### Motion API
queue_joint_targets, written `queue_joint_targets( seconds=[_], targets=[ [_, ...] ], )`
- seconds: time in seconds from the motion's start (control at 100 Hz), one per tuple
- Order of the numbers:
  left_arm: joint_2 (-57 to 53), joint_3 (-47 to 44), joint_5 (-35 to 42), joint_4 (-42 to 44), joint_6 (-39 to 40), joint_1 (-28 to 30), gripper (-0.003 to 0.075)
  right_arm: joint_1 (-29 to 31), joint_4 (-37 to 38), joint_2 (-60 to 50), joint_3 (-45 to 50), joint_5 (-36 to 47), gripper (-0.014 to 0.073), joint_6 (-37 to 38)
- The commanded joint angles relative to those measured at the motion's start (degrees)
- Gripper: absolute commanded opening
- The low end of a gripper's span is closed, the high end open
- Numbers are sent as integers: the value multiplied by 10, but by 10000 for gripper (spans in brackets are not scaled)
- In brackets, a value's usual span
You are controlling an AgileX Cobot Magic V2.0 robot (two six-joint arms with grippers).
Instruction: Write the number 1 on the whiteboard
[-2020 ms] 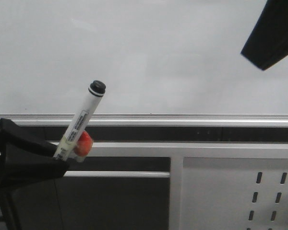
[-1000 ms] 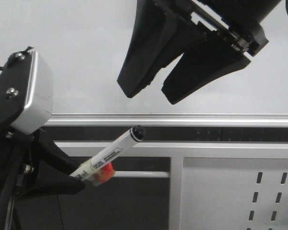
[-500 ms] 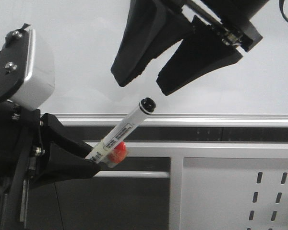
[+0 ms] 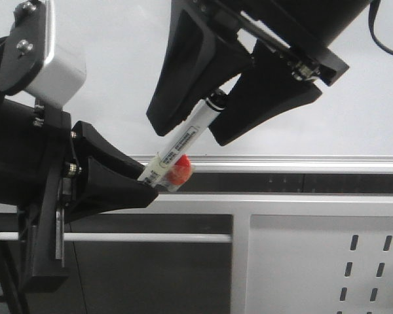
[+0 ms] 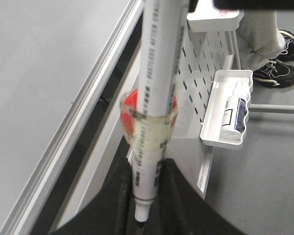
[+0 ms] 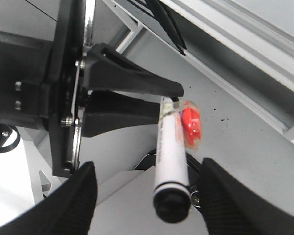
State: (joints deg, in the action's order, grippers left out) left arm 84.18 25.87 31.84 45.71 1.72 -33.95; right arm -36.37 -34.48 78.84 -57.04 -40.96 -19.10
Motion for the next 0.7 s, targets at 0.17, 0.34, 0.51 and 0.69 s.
queue_joint_targets(
  seconds=[0.17,0.34,0.51,0.69],
  targets=[
    [-38,15,51,-16,6,-4,-18,1,-17,-12,-20,26,377,-6],
    [-43,15,51,-11,6,-4,-18,1,-17,-12,-20,32,291,-6],
    [-43,15,51,-4,18,-4,-18,1,-17,-12,-20,42,260,-6],
    [-43,15,53,16,24,-4,-18,1,-17,-12,-20,46,216,-6]
  ],
)
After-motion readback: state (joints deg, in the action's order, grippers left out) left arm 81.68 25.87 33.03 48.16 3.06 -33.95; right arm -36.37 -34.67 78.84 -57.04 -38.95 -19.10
